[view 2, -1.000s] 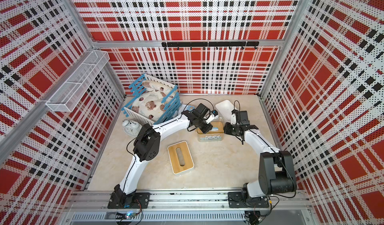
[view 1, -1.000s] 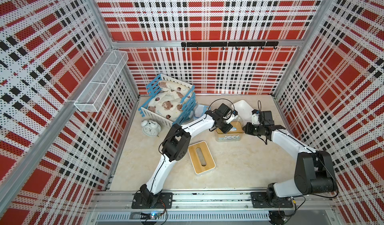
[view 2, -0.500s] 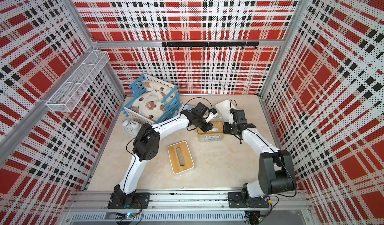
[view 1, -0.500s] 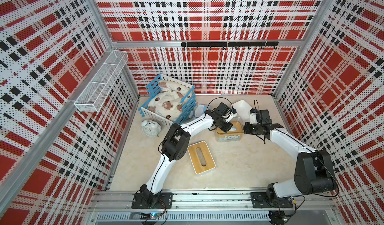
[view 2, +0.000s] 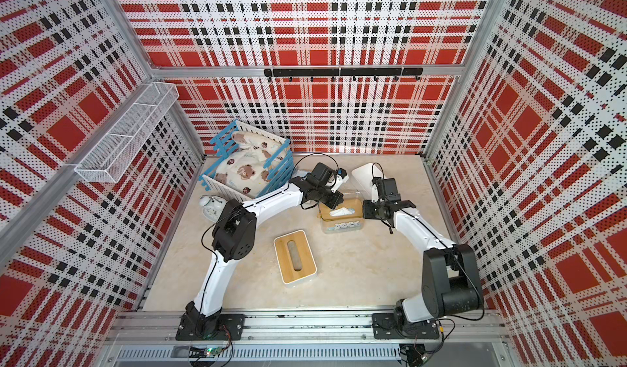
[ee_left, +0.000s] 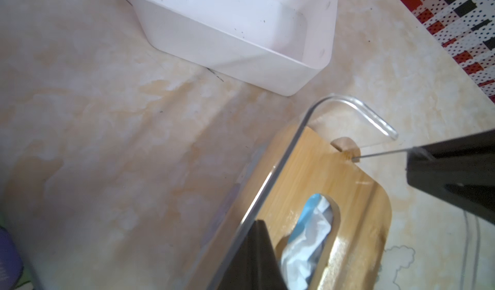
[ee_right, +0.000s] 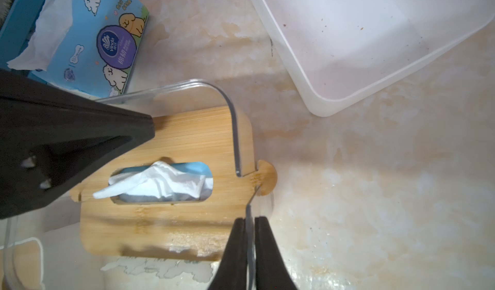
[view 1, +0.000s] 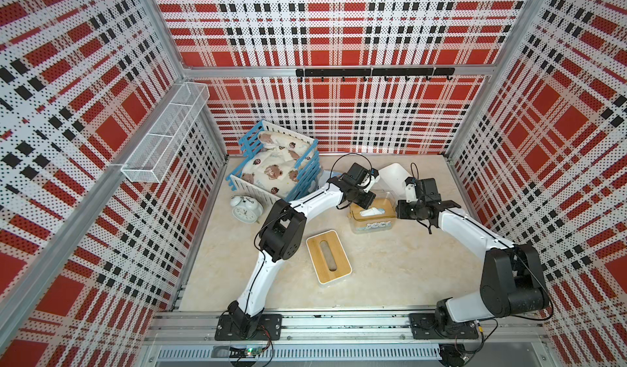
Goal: Put the tissue paper into the tissue box
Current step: Pull the paper towel from the tissue box.
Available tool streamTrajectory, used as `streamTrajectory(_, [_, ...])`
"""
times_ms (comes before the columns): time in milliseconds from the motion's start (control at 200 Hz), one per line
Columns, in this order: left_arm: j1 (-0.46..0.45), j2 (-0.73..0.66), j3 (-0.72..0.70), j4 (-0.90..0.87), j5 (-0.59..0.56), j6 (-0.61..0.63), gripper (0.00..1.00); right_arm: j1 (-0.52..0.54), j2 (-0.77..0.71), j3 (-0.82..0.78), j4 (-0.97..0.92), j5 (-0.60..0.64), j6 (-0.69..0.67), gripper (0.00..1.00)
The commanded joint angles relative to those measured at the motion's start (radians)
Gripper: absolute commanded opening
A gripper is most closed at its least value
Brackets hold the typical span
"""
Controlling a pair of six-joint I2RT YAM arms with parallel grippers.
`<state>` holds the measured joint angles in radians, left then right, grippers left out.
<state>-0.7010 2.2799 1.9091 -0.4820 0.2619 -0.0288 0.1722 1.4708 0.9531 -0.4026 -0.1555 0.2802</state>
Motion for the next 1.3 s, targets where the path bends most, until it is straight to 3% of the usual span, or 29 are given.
streamTrajectory(0, [0.02, -0.052, -0.028, 0.021, -0.057, 0.006, 0.0, 0.004, 0.019, 0.005, -0.082, -0.004, 0.0, 0.0])
streamTrajectory(100, [0.01, -0.076, -0.046, 0.024, -0.05, 0.035, 0.05, 0.004, 0.019, 0.011, -0.085, -0.007, 0.004, 0.0])
streamTrajectory(251, [-0.029, -0.131, -0.105, 0.052, -0.051, 0.119, 0.22, 0.004, 0.021, 0.019, -0.087, -0.015, 0.008, 0.0])
streamTrajectory(376, [-0.062, -0.136, -0.124, 0.054, -0.113, 0.179, 0.35, 0.004, 0.022, 0.022, -0.086, -0.026, 0.01, 0.0])
streamTrajectory(526, [-0.092, -0.12, -0.111, 0.053, -0.19, 0.235, 0.44, 0.003, 0.021, 0.022, -0.082, -0.036, 0.01, 0.0])
streamTrajectory(1137, [-0.123, -0.008, -0.019, -0.073, -0.156, 0.365, 0.38, 0.004, 0.014, 0.022, -0.081, -0.041, 0.011, 0.0])
streamTrajectory(1293, [-0.12, 0.006, -0.007, -0.081, -0.174, 0.359, 0.25, 0.003, 0.019, 0.029, -0.081, -0.042, 0.008, 0.0])
